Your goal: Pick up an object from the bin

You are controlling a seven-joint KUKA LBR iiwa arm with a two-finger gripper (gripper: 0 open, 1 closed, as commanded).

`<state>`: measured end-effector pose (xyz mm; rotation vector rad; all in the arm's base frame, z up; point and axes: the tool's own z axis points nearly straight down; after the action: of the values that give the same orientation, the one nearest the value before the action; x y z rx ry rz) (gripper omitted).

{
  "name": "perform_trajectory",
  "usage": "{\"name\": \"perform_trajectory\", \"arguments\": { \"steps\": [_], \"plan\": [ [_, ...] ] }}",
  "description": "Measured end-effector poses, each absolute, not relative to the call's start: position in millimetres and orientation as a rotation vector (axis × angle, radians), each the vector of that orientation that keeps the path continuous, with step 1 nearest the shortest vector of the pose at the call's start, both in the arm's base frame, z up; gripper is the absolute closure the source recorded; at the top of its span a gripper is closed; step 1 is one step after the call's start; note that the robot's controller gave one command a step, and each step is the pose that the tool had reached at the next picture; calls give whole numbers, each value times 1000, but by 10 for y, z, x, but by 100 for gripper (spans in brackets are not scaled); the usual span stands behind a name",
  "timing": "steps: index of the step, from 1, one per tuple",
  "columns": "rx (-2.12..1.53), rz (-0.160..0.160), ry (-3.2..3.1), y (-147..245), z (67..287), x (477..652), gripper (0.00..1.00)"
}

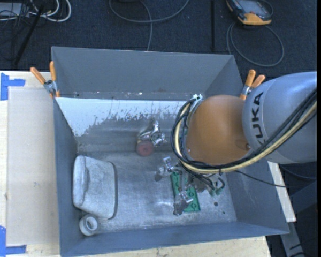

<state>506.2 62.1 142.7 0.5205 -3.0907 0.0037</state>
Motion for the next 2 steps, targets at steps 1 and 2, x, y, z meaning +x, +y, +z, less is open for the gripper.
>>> {"name": "perform_trajectory", "arguments": {
  "steps": [1, 2],
  "plan": [
    [564, 5, -3088, -240, 1371, 5122, 0],
    [832, -1, -3041, -101, 749, 5112, 0]
  ]
}}
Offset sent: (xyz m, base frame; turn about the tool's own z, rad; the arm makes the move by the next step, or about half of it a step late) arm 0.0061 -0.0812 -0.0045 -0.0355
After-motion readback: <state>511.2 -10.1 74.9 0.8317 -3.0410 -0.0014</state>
